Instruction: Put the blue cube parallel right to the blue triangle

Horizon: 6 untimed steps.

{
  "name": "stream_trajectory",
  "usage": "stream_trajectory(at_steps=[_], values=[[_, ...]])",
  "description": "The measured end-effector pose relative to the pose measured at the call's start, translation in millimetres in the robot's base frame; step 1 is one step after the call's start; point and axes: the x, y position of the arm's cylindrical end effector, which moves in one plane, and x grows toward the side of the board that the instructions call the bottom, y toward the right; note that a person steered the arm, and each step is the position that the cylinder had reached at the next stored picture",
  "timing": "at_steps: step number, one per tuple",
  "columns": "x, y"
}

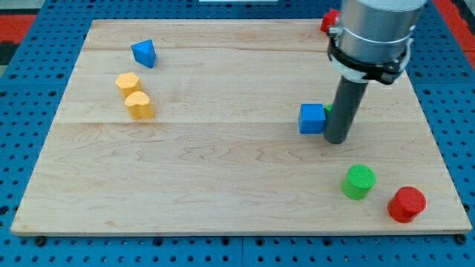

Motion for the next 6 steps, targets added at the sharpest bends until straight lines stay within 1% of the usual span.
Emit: stream_trajectory(at_steps=[1,2,3,4,5,6], values=[[-9,0],[-34,-55],[-67,-104],[-111,-106],[-141,-159],[-146,-234]])
